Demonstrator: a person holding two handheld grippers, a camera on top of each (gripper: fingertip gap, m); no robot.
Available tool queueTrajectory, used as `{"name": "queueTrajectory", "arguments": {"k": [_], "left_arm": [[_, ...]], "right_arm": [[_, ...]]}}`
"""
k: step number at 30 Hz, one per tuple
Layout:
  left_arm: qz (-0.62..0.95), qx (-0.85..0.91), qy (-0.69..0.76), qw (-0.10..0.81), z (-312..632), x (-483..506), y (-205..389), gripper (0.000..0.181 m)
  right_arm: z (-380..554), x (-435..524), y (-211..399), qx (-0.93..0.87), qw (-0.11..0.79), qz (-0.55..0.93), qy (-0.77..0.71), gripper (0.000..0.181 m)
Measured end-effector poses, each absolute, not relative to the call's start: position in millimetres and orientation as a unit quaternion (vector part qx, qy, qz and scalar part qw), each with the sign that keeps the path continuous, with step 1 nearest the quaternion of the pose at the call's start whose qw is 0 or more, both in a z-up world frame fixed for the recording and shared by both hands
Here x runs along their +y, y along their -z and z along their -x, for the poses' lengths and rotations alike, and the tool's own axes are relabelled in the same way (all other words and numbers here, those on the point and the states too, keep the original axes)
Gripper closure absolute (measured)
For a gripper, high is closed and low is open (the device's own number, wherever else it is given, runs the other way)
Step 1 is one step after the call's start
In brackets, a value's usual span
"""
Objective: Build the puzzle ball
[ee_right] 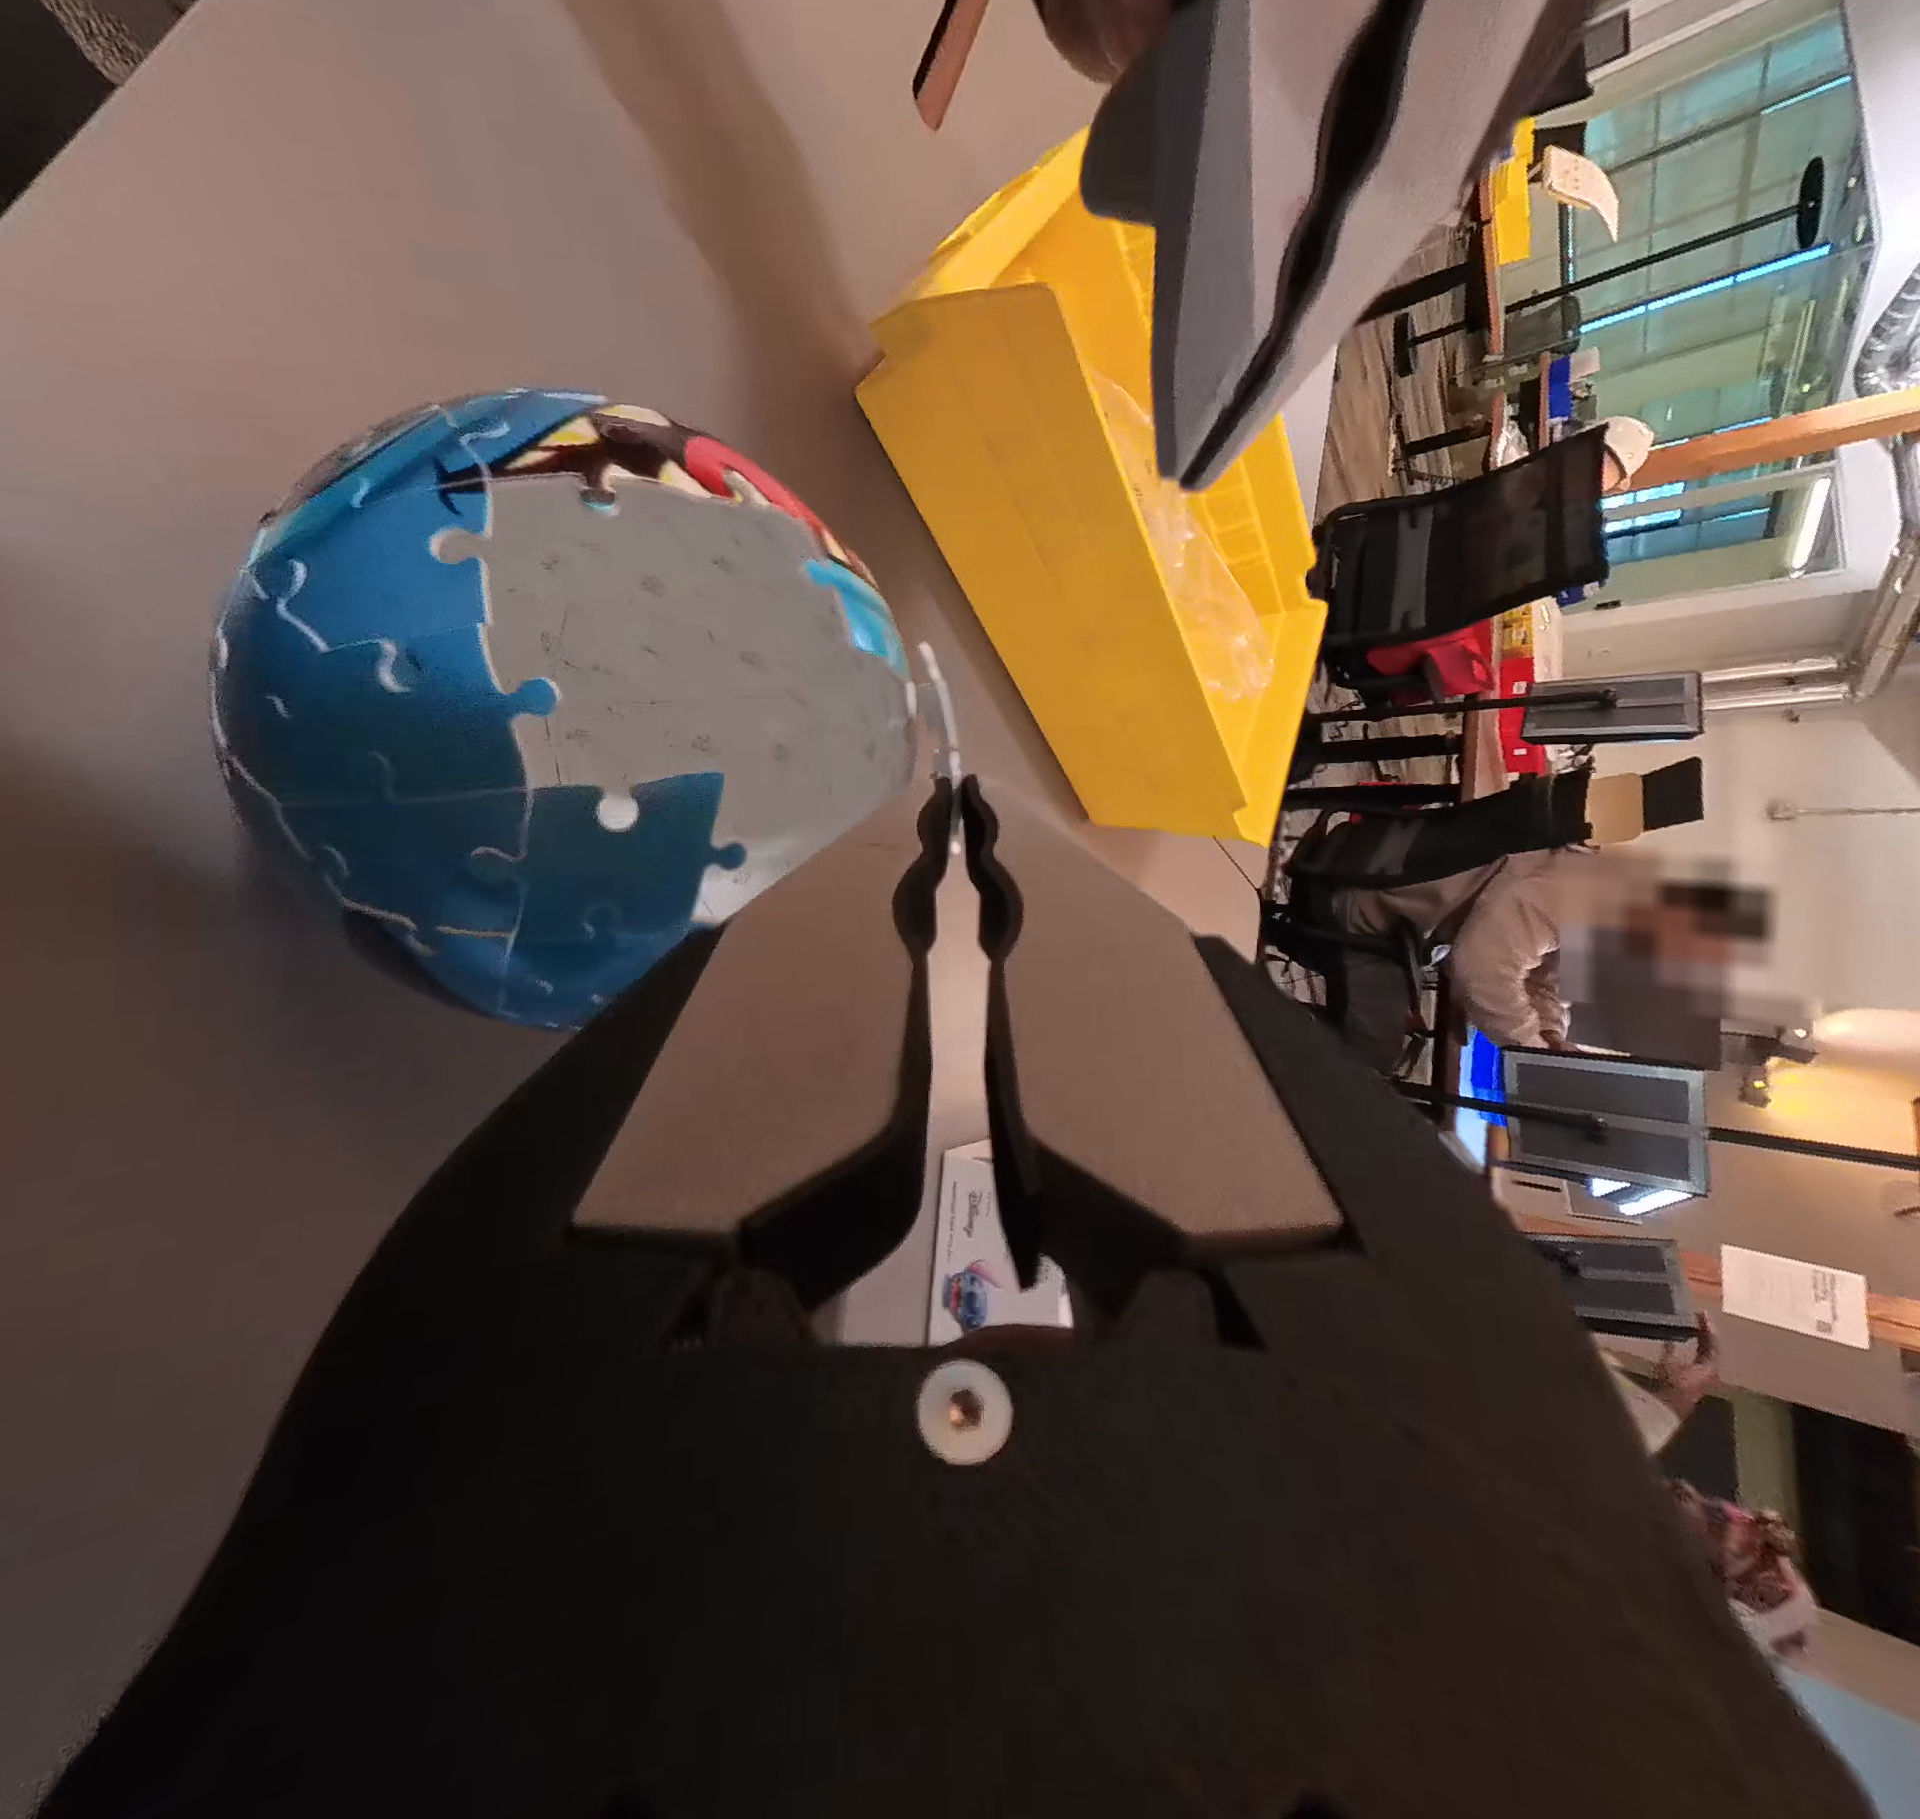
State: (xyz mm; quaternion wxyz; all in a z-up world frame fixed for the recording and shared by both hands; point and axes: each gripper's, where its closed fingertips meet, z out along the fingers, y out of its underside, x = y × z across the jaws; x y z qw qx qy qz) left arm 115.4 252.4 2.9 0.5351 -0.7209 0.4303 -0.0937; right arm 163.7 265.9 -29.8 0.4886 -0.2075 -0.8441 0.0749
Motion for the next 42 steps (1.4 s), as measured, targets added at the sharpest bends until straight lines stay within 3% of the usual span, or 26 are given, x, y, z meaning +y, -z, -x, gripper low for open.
{"name": "queueTrajectory", "arguments": {"k": [12, 42], "left_arm": [[0.736, 0.387, 0.184, 0.523, -123, 272, 1, 0.181], [0.788, 0.309, 0.24, 0.476, -127, 296, 24, 0.181]], "right_arm": [[-164, 264, 29, -0.842, 0.501, 0.196, -0.03, 0.181], [-166, 260, 40, -0.825, 0.511, 0.24, -0.019, 0.181]]}}
